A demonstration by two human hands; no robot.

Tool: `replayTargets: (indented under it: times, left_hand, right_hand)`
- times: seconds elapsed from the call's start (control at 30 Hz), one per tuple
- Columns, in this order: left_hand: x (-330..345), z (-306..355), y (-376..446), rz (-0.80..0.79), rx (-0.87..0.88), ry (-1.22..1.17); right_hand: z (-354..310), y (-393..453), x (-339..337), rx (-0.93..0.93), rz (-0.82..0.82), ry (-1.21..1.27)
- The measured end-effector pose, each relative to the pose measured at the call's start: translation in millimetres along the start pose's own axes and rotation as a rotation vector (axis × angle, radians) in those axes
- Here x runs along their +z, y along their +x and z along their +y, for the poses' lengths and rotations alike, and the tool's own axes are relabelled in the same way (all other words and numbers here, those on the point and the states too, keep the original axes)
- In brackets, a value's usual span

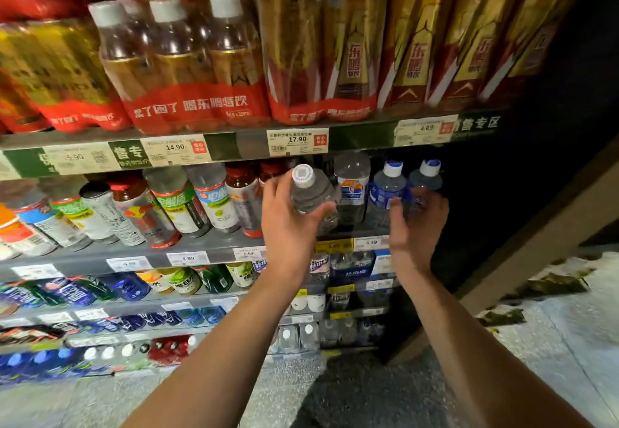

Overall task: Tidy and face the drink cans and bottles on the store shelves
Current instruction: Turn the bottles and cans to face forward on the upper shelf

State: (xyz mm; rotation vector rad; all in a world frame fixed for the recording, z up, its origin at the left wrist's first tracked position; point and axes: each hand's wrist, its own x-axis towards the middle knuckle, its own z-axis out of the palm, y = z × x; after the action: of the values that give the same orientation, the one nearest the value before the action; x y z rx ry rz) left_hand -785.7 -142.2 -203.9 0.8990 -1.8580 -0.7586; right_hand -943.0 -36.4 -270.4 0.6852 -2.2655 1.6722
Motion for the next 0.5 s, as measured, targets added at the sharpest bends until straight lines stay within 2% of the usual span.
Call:
replayTargets:
  times: [0.13,0.3,0.4,0.5]
  left_hand:
    - [15.6,3.2,11.3,-0.055,-0.009,0.065]
    - [30.3,2.9,21.0,-0.144,-0.049,0.130]
    - [32.7,-3.0,30.2,-0.173,-0.064,0.164]
    - [34.9,-6.4,36.8,-0.166,0.002,0.291]
  right_hand:
    - [14.4,15.5,-6.8,0.110,0.011,-0.003]
    - [26.0,18.2,-4.2,0.197,-0.039,0.241]
    - [27.6,17.4,-4.2,0.191,-0.045,0.253]
    - [30.5,17.0,-3.2,0.161,-0.047,0.234]
